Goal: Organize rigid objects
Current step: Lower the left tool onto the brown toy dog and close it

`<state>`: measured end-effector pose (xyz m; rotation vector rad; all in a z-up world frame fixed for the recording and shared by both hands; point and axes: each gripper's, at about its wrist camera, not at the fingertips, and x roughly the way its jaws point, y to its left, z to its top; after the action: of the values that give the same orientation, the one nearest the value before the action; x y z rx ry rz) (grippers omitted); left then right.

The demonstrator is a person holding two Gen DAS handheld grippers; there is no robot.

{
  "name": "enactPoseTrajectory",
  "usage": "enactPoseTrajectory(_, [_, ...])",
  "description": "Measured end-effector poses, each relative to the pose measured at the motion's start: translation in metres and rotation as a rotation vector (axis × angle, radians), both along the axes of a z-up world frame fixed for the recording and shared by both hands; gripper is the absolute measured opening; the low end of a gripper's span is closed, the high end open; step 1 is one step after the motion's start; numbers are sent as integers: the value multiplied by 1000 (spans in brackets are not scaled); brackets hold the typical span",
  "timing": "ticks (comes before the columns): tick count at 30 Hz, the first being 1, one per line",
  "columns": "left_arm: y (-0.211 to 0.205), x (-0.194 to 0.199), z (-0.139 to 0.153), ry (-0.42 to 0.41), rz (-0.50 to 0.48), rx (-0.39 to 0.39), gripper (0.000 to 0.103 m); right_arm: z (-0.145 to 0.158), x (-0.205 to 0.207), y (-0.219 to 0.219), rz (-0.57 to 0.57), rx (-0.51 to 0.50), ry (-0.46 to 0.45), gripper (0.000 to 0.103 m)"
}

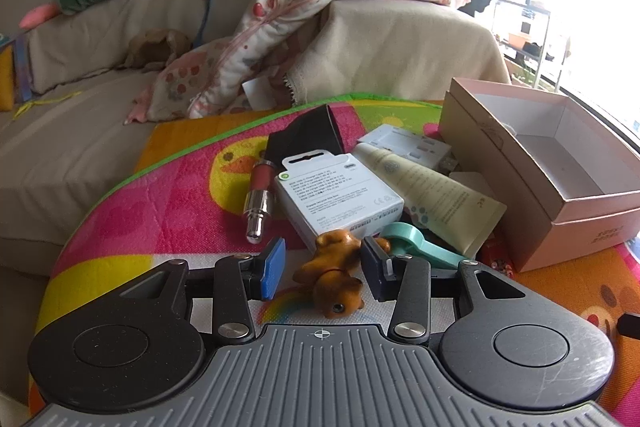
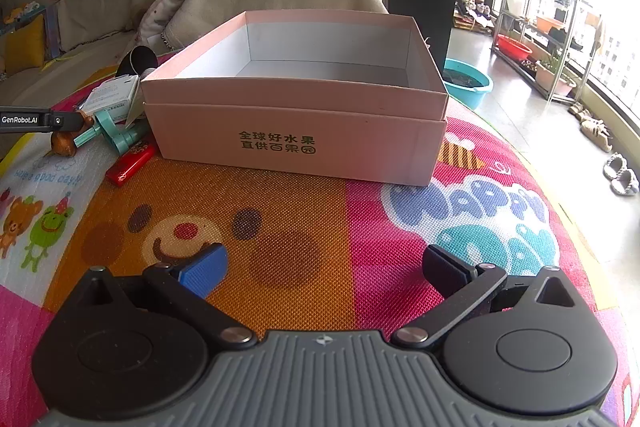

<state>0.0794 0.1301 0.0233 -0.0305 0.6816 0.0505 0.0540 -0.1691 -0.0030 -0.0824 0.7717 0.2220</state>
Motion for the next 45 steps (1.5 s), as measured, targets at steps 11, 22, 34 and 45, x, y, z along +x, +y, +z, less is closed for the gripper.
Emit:
enactPoseTrajectory(11, [-12,-23,-5,22,-233,-86,46,0,-1,0,-2,2,-2,103])
enactPoseTrajectory(22, [-19,-18,-5,-13,-148,-1,50,0,-1,0,0,2,-4,103])
enactPoseTrajectory(34, [-11,-63,-7,-55,-179,12,49,15,19,91,260,71,-45,53])
enactPoseTrajectory(45, [-11,-99,-9,-58,-188,-94,49,14,-12,88,367,17,-17,22])
